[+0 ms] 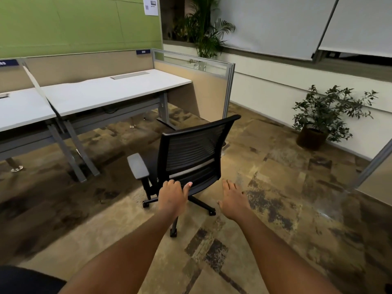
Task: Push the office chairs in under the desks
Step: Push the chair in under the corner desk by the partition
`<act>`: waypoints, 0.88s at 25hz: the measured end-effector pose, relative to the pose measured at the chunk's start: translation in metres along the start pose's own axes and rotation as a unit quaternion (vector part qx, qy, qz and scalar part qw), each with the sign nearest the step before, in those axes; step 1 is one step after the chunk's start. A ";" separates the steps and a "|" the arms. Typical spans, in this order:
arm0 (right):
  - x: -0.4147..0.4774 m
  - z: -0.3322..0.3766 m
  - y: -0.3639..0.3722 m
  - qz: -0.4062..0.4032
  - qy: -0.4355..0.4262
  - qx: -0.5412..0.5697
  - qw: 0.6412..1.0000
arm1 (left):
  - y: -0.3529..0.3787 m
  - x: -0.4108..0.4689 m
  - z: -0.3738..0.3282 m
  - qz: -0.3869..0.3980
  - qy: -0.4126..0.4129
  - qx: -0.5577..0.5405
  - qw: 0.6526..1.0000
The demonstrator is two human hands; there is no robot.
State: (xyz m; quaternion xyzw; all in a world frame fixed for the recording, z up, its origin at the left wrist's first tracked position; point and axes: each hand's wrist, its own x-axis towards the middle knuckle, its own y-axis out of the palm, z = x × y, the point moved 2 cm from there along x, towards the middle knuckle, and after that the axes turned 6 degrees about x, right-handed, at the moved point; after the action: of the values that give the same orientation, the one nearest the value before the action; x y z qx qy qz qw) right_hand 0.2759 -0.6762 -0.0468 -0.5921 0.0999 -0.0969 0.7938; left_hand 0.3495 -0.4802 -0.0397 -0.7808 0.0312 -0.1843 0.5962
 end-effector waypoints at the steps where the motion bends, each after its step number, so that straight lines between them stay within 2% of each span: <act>1: 0.022 -0.001 -0.007 -0.004 0.000 -0.005 1.000 | -0.002 0.025 -0.006 -0.020 0.004 0.001 1.000; 6: 0.122 -0.003 -0.045 -0.074 -0.006 0.001 0.997 | -0.019 0.133 -0.036 -0.140 0.063 0.004 0.988; 8: 0.159 -0.001 -0.060 -0.101 -0.011 0.008 0.995 | -0.024 0.173 -0.043 -0.160 0.071 0.010 0.985; 13: 0.238 0.002 -0.088 -0.142 -0.062 -0.013 0.988 | -0.019 0.246 -0.046 -0.141 0.066 0.062 0.986; 18: 0.308 -0.005 -0.094 -0.101 -0.125 -0.058 0.985 | 0.014 0.278 -0.029 -0.013 0.003 0.124 0.992; 22: 0.351 -0.017 -0.086 -0.052 -0.157 -0.085 0.983 | 0.025 0.293 -0.030 -0.043 -0.031 0.177 0.983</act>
State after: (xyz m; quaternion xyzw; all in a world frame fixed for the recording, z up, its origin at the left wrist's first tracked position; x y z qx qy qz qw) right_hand 0.6053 -0.8112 0.0161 -0.6696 -0.0492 -0.0354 0.7402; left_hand 0.6169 -0.5937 0.0170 -0.6688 -0.0540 -0.1886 0.7171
